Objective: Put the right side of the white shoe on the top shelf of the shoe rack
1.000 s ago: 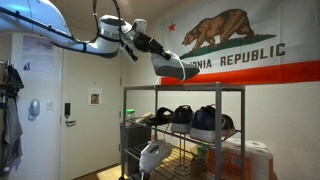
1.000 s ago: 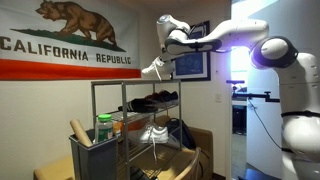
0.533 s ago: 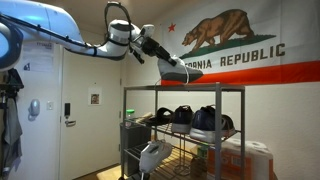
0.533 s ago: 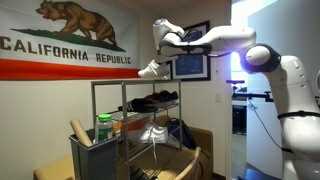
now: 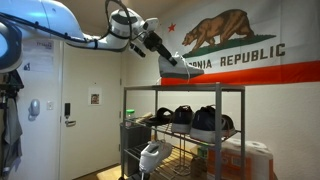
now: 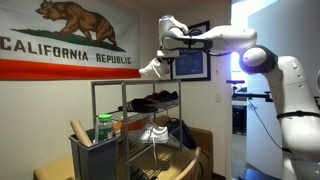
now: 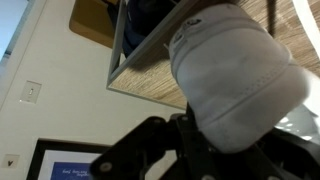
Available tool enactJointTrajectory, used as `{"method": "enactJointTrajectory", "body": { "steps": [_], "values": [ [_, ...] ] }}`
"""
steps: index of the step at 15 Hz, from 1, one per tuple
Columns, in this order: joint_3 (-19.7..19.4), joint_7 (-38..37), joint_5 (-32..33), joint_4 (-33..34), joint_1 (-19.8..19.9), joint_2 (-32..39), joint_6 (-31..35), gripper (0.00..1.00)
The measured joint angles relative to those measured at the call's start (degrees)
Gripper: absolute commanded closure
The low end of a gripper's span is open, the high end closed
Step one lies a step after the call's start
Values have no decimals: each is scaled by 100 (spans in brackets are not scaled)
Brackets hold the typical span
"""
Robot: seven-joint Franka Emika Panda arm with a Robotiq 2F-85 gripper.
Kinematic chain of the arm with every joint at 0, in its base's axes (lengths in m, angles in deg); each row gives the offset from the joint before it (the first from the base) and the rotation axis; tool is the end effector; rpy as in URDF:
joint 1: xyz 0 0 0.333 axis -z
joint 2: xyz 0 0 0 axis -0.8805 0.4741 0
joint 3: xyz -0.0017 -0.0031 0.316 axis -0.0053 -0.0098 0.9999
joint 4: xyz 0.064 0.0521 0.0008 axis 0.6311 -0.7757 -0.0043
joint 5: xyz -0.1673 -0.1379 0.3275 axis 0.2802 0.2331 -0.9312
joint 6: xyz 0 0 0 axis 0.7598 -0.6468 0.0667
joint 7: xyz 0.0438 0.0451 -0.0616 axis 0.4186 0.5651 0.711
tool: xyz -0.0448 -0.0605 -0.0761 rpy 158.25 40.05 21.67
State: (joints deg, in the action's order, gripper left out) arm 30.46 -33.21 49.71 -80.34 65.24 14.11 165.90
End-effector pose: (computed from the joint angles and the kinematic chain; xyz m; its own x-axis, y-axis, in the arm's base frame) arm 0.6211 -0.0251 0.7752 0.4556 -0.5354 0.7112 -0.7745 -0.6322 0.0202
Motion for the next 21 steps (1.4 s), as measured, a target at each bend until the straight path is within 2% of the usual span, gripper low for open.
{"method": "enactJointTrajectory", "body": {
  "steps": [4, 5, 6, 8, 15, 18, 21],
  "values": [
    [-4, 1, -568, 6, 207, 3, -32, 94],
    [-4, 2, -675, 6, 242, 5, -43, 67],
    [-4, 6, -790, 6, 272, 7, -51, 65],
    [-4, 18, -1048, 16, 309, 11, -54, 53],
    [-3, 21, -1293, 209, 328, 15, -72, 0],
    [-3, 26, -1260, 297, 299, 15, -258, 0],
    [-1, 31, -1037, 442, 176, 14, -751, 0]
  ]
}}
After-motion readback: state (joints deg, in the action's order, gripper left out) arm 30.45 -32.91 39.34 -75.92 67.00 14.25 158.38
